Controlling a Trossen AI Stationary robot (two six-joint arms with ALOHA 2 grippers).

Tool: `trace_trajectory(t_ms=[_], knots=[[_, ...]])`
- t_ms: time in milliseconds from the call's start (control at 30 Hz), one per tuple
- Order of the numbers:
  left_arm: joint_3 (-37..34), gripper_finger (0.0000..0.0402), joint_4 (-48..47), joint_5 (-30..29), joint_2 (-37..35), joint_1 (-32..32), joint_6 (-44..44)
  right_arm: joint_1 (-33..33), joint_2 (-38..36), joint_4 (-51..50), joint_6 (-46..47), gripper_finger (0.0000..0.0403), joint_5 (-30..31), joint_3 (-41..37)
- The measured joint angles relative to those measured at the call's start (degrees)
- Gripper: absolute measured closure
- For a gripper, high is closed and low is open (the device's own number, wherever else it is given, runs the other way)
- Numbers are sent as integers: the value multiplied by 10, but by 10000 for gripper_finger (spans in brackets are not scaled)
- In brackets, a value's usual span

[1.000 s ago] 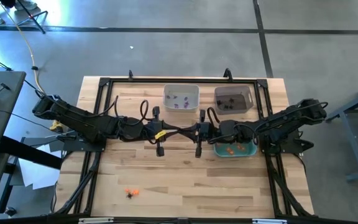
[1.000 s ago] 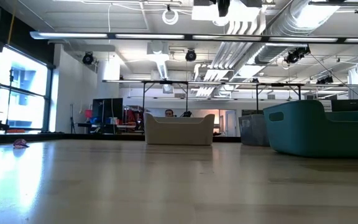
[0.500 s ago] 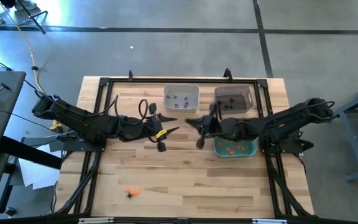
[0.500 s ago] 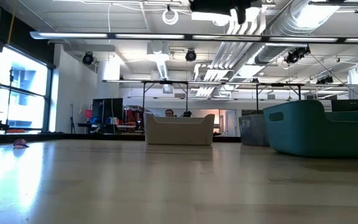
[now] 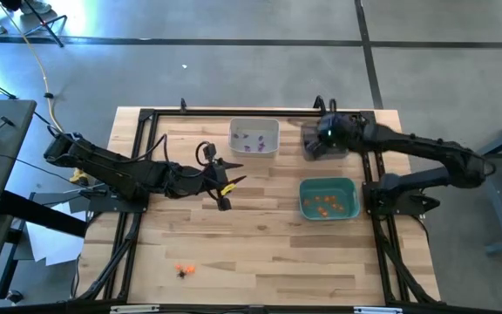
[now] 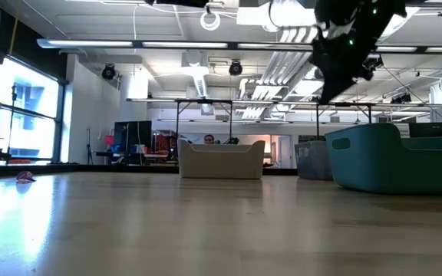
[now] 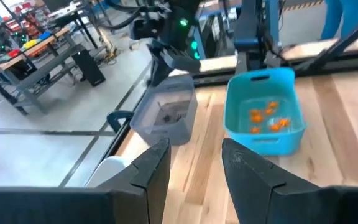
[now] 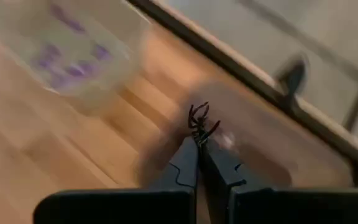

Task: Sort Halloween decoration
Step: Put the black spider toy into the black bin, then put the purple witch hat toy into the white bin

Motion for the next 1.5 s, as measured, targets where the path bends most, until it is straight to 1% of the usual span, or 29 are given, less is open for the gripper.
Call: trace_trajectory(t_ms=[100, 200, 267, 333, 433, 567, 700, 867, 967, 1067, 1133, 1233, 1333, 1400, 1500], knots=[[0, 270, -16, -1, 0, 0, -5, -87, 14, -42, -10, 403, -65, 0], [0, 270, -30, -3, 0, 0, -10, -156, 31, -47, -24, 403, -149, 0], [0, 270, -42, -9, 0, 0, -12, -190, 47, -50, -38, 403, -207, 0], [0, 270, -58, -13, 0, 0, -22, -215, 69, -54, -45, 403, -232, 0], [0, 270, -84, -14, 0, 0, -38, -238, 107, -62, -43, 403, -235, 0], [0, 270, -106, -17, -1, 0, -64, -243, 154, -59, -63, 393, -234, 0], [0, 270, -118, -26, -12, 0, -69, -238, 173, -58, -73, 356, -236, 0], [0, 270, -127, -27, -22, 0, -70, -234, 172, -58, -73, 300, -236, 0], [1, 270, -148, -27, -23, 0, -89, -233, 172, -64, -73, 280, -237, 0], [1, 270, -228, -23, -25, 0, -158, -228, 169, -70, -73, 276, -254, 0], [1, 270, -317, -12, -25, 0, -240, -219, 166, -69, -72, 277, -279, 0], [1, 270, -452, 30, -25, 0, -385, -196, 159, -64, -66, 284, -325, 0], [0, 270, -564, 67, -20, -9, -502, -166, 149, -39, -48, 293, -353, 0], [-1, 270, -622, 79, -20, -18, -555, -142, 139, -16, -35, 299, -367, 0], [-29, 270, -652, 97, -19, -28, -603, -103, 121, 14, -15, 304, -382, 0]])
